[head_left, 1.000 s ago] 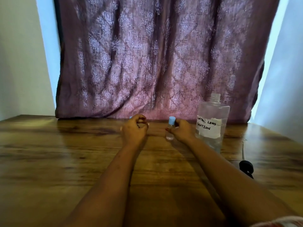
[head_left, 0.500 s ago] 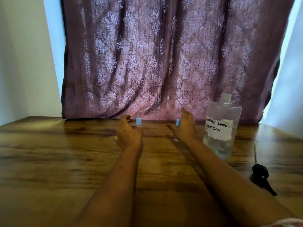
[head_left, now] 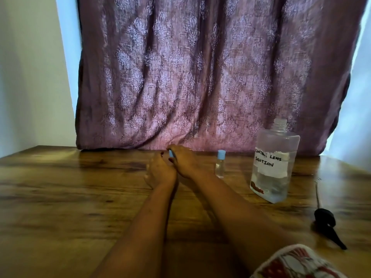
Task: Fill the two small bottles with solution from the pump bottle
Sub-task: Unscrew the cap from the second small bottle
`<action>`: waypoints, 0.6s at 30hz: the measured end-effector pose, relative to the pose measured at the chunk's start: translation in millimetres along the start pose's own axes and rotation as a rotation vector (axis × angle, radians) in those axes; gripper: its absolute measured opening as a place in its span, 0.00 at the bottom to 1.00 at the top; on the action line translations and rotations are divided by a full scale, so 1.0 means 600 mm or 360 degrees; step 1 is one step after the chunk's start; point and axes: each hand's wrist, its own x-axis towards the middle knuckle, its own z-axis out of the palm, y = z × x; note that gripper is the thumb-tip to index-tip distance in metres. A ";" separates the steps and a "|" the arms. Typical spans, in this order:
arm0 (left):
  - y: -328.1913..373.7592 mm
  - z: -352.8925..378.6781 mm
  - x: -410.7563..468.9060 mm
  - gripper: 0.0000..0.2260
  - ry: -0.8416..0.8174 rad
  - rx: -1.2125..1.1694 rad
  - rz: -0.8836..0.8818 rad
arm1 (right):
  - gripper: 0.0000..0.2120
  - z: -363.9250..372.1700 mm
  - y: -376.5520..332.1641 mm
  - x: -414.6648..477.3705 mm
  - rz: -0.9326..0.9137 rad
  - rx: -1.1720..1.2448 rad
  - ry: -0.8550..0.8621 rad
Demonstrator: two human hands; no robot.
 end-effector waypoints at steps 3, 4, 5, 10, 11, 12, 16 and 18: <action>0.001 0.009 -0.005 0.13 -0.0133 -0.0025 0.0172 | 0.10 -0.013 0.002 -0.008 -0.0023 0.0109 0.0114; 0.003 0.011 -0.006 0.13 -0.0190 0.0013 0.0243 | 0.09 -0.022 0.005 -0.012 -0.0024 0.0143 0.0128; 0.005 0.013 -0.006 0.13 -0.0246 0.0035 0.0313 | 0.10 -0.033 0.009 -0.016 -0.0019 0.0172 0.0140; 0.020 0.025 -0.021 0.14 -0.0678 -0.0695 0.0371 | 0.11 -0.095 0.053 -0.061 0.0106 0.0363 0.0182; 0.023 0.028 -0.026 0.13 -0.0801 -0.0793 0.0350 | 0.10 -0.104 0.064 -0.075 0.0132 0.0379 0.0192; 0.027 0.033 -0.034 0.12 -0.0932 -0.0835 0.0338 | 0.11 -0.113 0.075 -0.091 0.0159 0.0384 0.0190; 0.034 0.050 -0.065 0.11 -0.1287 -0.0757 0.0277 | 0.14 -0.138 0.108 -0.147 0.0252 0.0445 0.0155; 0.035 0.052 -0.074 0.13 -0.1368 -0.0751 0.0247 | 0.14 -0.145 0.118 -0.169 0.0283 0.0518 0.0175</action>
